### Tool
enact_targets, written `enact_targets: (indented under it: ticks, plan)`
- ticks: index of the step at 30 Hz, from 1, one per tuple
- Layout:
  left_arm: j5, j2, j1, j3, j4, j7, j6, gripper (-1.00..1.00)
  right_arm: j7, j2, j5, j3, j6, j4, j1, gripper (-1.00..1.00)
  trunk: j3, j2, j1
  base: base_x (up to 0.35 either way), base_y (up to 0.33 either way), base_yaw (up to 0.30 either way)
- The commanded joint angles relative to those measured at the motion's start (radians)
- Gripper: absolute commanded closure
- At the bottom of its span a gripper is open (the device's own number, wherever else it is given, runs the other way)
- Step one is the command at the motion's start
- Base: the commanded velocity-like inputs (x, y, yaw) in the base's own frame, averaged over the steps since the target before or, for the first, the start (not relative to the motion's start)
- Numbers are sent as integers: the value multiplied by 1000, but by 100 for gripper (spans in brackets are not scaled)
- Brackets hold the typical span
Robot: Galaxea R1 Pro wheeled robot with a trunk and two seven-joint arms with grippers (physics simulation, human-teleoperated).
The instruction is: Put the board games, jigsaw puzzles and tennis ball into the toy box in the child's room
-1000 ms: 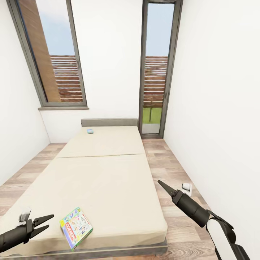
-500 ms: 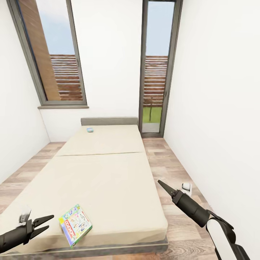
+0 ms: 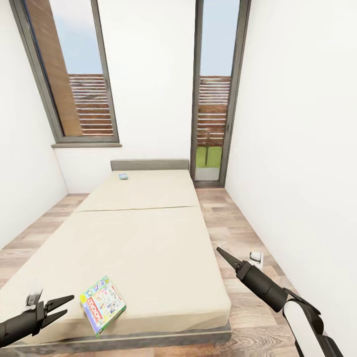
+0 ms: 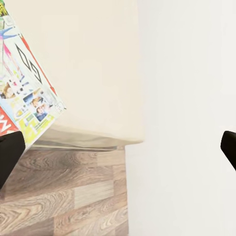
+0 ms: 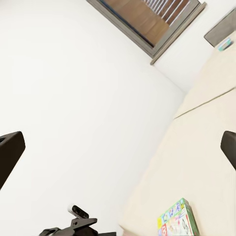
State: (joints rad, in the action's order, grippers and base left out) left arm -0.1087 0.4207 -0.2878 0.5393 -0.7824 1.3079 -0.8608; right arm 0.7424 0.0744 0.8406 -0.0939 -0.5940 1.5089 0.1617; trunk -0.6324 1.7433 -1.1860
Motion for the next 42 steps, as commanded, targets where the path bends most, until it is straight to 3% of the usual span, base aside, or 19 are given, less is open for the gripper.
enact_targets:
  ticks: [1,42]
  plan:
    - [-2,0,-1,1,0,2,-9,-100,0,0,6,-1,-7,0,1,-100,-4,8,-4,0,0,0]
    - [0,1,-1,0,0,12,-8,-100,-6,-1,6,-1,-5,-9,2,-100,-133,295,-161,0,0,0]
